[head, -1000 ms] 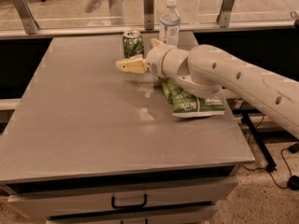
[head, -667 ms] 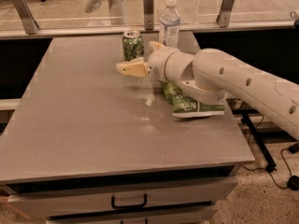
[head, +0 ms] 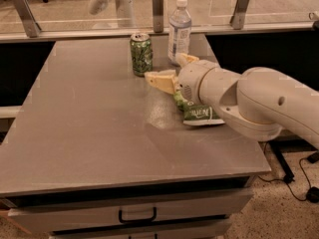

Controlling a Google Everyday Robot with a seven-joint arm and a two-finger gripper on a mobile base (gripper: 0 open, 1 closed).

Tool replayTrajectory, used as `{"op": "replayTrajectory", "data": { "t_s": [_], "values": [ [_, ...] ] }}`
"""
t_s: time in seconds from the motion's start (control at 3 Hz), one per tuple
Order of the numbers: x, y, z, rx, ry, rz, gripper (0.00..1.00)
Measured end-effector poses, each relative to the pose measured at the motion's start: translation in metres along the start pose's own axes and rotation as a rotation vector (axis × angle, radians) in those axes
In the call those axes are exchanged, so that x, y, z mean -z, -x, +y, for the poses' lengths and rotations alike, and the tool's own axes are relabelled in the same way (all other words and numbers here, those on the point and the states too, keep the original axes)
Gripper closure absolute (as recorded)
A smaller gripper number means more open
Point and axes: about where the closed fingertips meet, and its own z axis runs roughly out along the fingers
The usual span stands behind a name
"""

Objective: Move green can near blue plastic bottle

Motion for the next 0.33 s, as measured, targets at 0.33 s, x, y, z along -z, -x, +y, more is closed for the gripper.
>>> {"op": "replayTrajectory", "data": {
  "t_s": [0.33],
  "values": [
    [0.0511, -0.0108, -0.0008, -0.053, -0.101, 0.048, 0.63]
  ]
}}
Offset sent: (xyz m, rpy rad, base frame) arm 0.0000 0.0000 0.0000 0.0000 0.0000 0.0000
